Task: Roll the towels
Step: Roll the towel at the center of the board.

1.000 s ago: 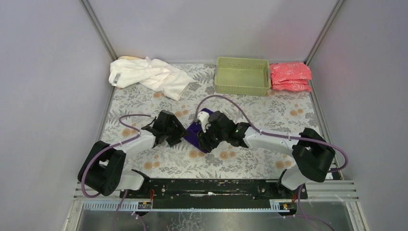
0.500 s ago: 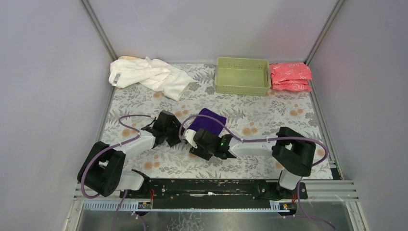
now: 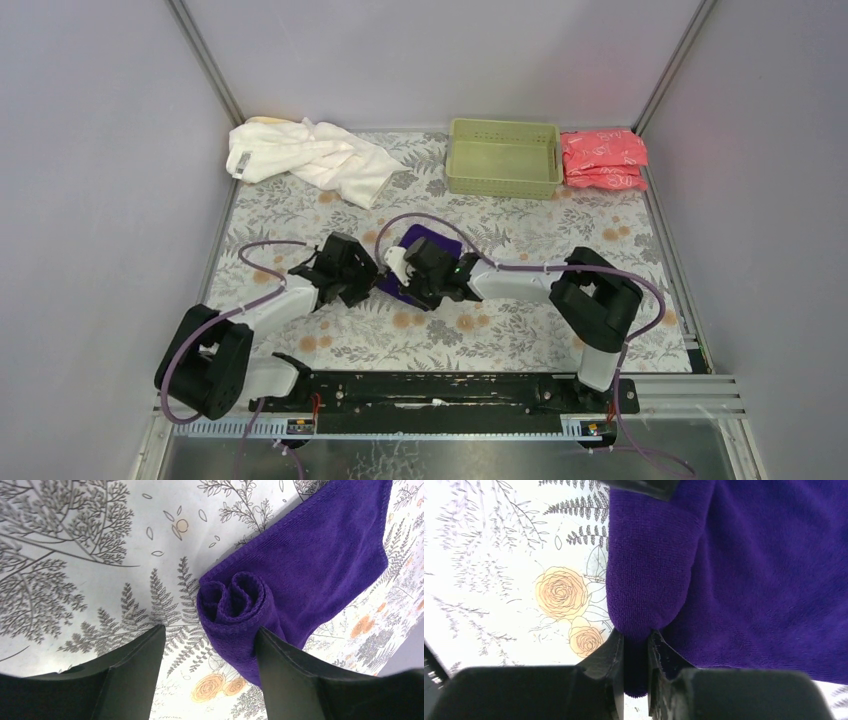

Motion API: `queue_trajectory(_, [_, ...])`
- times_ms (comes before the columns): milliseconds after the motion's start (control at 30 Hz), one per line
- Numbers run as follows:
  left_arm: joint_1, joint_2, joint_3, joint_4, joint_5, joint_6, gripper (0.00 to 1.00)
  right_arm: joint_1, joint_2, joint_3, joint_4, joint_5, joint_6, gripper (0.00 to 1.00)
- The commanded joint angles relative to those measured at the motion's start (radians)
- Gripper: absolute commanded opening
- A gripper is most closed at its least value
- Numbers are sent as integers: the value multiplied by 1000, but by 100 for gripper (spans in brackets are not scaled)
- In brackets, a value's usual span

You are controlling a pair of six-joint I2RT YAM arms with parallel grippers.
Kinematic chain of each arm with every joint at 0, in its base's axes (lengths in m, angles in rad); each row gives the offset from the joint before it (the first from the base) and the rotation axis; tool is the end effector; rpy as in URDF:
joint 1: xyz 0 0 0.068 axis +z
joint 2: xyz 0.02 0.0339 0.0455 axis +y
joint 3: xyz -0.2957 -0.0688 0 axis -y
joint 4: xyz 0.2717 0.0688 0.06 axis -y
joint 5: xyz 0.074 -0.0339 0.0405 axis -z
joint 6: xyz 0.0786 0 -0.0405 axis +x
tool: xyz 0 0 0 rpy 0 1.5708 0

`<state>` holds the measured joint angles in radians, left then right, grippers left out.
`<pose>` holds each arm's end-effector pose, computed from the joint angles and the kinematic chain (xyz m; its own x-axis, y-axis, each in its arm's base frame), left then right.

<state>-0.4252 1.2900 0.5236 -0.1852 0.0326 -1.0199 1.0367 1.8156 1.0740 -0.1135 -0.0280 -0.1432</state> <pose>0.2394 -0.1112 0.1282 -0.7543 -0.5933 -0.2812 -0.4073 0.7587 -0.5084 0.2184 0.3735 0.1460 -0.2561 -0.7133 -0.6524 -0.9157 0.3953 -0.0727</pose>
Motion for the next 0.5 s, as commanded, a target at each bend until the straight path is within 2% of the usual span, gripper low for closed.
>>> queue_trajectory(0, [-4, -66, -10, -119, -47, 15, 66, -92, 3, -21, -48, -422, 128, 12])
queue_trajectory(133, [-5, -143, 0, -160, -40, 10, 69, -164, 21, -39, 8, -642, 237, 12])
queue_trajectory(267, [-5, -216, 1, -196, -15, -1, 71, -239, 72, -66, 140, -873, 382, 11])
queue_trajectory(467, [-7, -253, -20, -187, 30, -21, 71, -307, 166, -81, 306, -1011, 583, 12])
